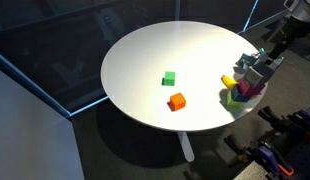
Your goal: Put the furthest toy foam on the closest toy foam
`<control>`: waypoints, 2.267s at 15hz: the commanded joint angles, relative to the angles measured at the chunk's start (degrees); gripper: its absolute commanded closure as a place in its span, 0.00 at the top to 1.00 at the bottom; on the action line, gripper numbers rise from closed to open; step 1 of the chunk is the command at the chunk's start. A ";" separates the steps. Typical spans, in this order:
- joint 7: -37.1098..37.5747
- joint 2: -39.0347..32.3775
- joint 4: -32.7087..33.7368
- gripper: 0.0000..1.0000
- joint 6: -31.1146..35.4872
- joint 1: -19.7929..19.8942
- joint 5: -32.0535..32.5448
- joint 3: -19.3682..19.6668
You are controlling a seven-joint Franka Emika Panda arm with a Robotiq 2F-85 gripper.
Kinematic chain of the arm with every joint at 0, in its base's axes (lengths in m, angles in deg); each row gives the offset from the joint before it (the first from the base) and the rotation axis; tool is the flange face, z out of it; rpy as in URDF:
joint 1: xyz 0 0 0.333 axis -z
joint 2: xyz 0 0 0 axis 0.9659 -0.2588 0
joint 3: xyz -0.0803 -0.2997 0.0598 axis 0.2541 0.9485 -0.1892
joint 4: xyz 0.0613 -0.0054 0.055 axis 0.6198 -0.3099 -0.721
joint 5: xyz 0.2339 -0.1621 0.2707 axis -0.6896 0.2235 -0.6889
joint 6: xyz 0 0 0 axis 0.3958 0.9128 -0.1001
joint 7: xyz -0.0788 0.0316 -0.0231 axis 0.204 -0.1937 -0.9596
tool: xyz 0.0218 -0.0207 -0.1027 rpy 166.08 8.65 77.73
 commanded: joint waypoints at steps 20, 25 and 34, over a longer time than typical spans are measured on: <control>11.98 12.19 2.43 1.00 -6.99 -4.72 1.91 -1.88; 21.38 12.49 2.46 1.00 -3.30 -7.68 2.69 -5.21; 20.84 19.94 -0.64 1.00 -10.69 -10.53 2.75 -6.41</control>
